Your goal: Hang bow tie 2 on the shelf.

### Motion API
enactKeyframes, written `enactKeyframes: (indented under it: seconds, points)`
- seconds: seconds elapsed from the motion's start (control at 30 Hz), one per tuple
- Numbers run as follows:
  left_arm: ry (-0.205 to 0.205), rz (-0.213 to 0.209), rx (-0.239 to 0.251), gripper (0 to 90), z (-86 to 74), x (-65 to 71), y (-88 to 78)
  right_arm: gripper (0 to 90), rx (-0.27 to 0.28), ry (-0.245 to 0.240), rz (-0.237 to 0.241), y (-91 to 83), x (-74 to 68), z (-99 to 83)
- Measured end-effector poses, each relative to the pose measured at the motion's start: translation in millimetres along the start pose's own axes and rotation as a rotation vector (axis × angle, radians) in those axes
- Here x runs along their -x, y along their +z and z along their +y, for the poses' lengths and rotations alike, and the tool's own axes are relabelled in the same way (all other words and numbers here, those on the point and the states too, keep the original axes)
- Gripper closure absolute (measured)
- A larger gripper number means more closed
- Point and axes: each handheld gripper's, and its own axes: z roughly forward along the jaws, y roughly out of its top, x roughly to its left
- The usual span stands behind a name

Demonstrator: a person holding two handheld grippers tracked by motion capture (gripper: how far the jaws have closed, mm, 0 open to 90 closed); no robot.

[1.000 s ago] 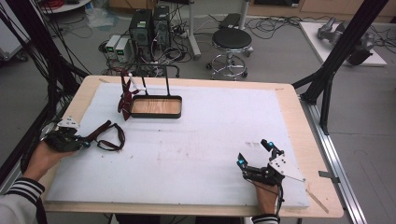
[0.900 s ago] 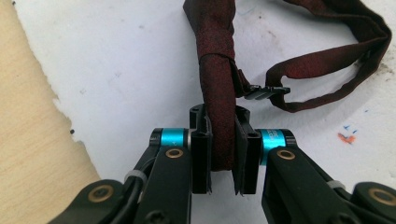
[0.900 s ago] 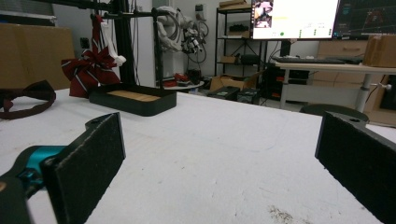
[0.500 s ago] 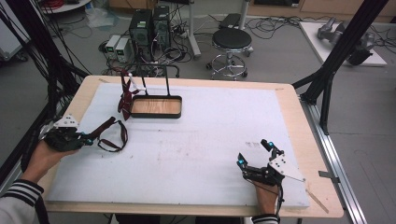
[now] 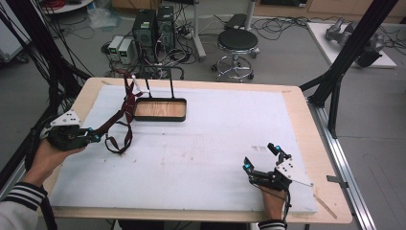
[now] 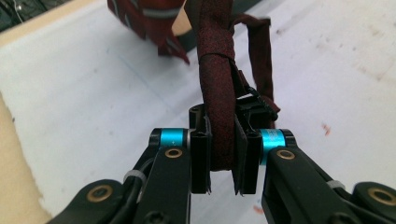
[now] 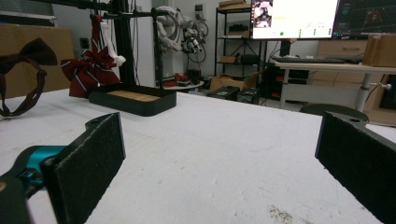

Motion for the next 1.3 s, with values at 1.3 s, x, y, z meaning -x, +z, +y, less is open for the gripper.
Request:
enactKeyframes:
  seconds: [1.3]
  points:
    - [-0.049, -0.033, 0.323, 79.3, 79.4, 36.6, 20.0, 0.6, 0.002, -0.003, 0.001, -0.2, 0.1, -0.1]
